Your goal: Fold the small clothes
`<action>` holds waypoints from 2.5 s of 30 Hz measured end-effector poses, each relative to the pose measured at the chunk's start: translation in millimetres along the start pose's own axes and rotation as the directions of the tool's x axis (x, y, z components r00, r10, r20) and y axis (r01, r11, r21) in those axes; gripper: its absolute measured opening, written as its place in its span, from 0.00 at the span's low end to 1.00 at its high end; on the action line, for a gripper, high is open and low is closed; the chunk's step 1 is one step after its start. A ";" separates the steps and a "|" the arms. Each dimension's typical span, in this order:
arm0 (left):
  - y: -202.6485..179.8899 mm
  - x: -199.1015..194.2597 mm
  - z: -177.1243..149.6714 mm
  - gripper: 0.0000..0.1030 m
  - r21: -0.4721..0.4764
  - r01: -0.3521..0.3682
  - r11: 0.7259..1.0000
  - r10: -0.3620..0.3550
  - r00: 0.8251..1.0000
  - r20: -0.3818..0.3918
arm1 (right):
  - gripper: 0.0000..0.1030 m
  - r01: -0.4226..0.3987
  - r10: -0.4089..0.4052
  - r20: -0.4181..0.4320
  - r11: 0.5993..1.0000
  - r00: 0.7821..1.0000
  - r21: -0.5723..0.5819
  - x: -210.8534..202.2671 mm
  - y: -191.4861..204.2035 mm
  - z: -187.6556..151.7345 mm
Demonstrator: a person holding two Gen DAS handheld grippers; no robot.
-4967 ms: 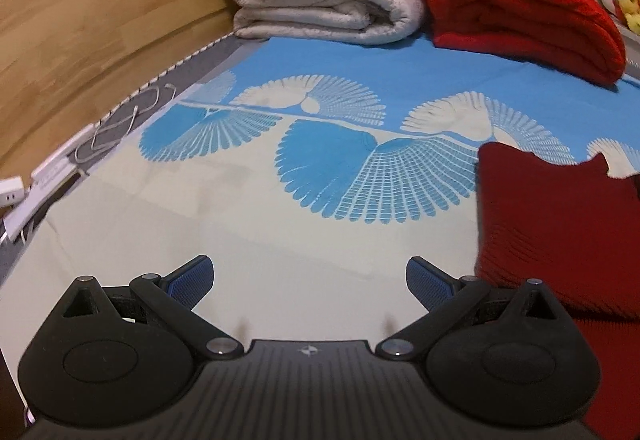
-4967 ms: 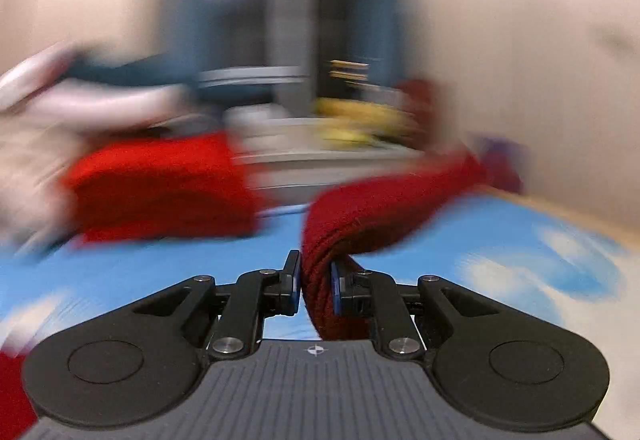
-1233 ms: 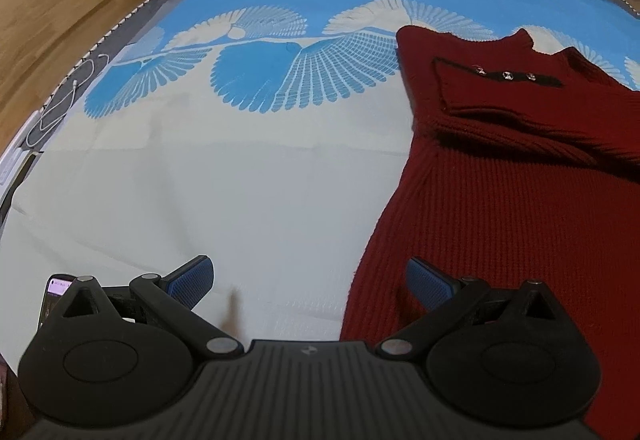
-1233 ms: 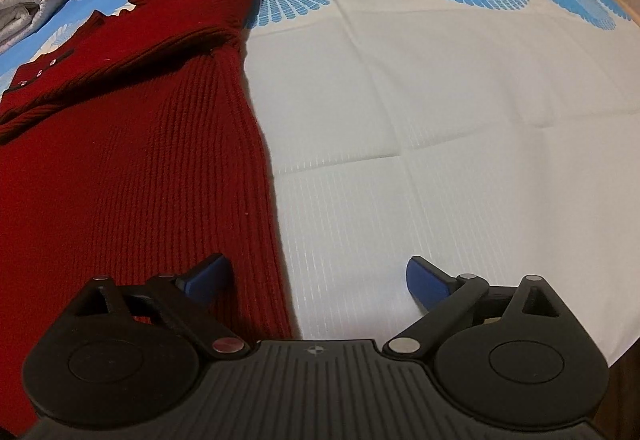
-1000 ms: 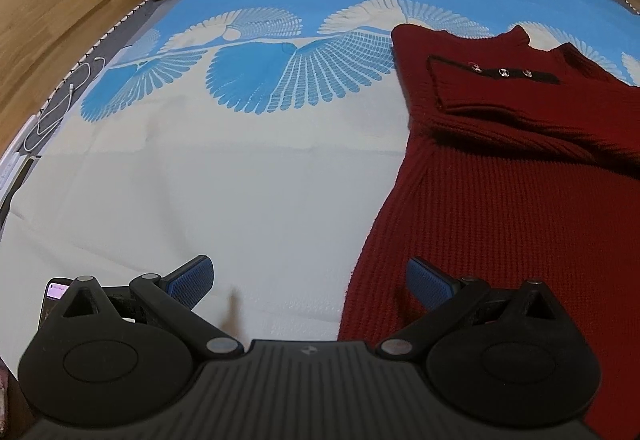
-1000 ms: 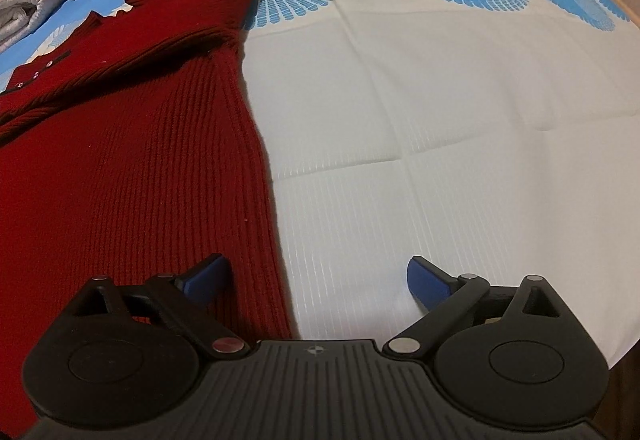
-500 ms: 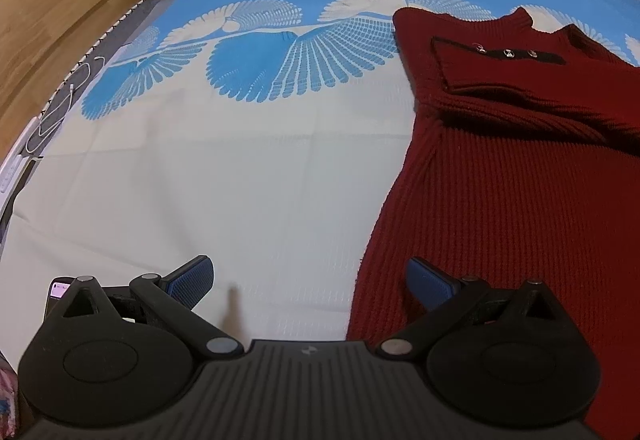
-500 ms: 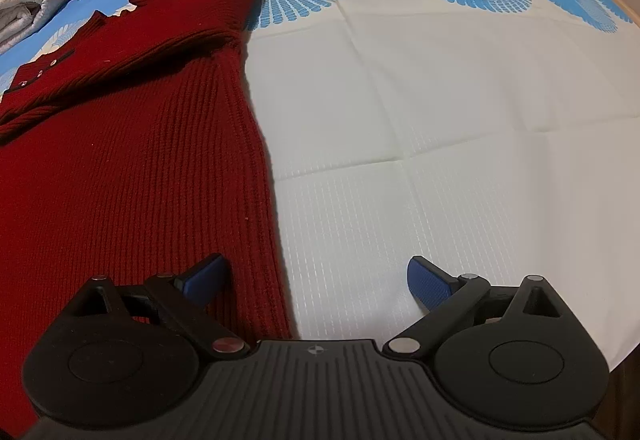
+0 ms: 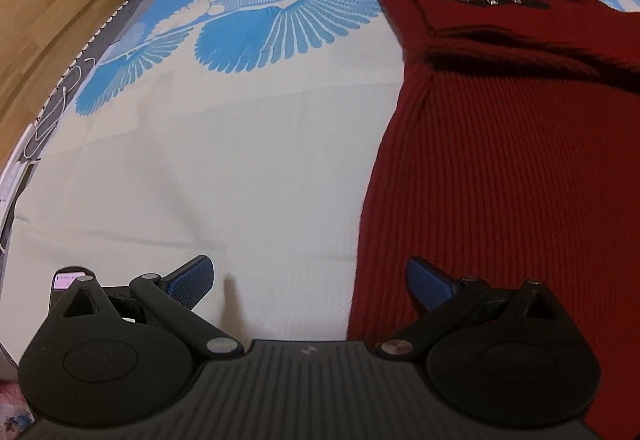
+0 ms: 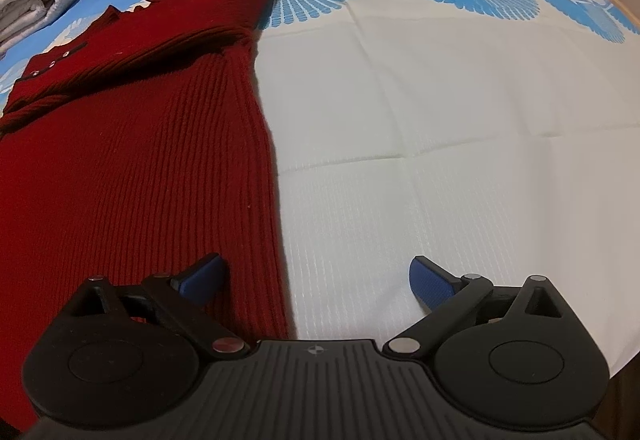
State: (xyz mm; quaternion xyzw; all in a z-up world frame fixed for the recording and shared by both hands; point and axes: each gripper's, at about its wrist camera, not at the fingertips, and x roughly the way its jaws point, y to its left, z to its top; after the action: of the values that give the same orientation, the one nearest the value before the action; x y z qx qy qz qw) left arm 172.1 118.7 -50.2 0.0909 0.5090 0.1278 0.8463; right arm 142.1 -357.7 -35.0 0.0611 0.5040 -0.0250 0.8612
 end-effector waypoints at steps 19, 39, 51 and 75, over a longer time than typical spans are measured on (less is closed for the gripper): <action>26.0 -19.5 -63.8 1.00 -0.108 0.269 0.957 -0.279 0.956 -0.094 | 0.97 -0.287 0.281 -0.071 0.954 0.957 -0.082 -27.9 7.2 -33.0; 27.3 -76.8 -117.3 0.11 -0.341 0.426 0.838 -0.443 0.896 0.029 | 0.20 -0.335 0.336 0.027 0.927 0.942 0.167 -50.9 -18.3 -74.8; 38.1 -134.6 -160.4 0.10 -0.374 0.533 0.759 -0.537 0.837 0.102 | 0.18 -0.355 0.327 0.145 0.900 0.934 0.254 -108.8 -26.8 -108.4; 72.9 -0.1 125.9 0.25 -0.740 0.403 0.538 -0.474 0.871 0.130 | 0.54 -0.171 0.098 0.144 0.703 0.985 0.690 4.1 -5.2 173.1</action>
State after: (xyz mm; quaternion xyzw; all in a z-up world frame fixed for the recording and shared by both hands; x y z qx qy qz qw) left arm 274.4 185.0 29.2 -0.4006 0.4527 0.1129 0.7886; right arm 293.2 -385.3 44.9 0.4175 0.4089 -0.1537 0.7968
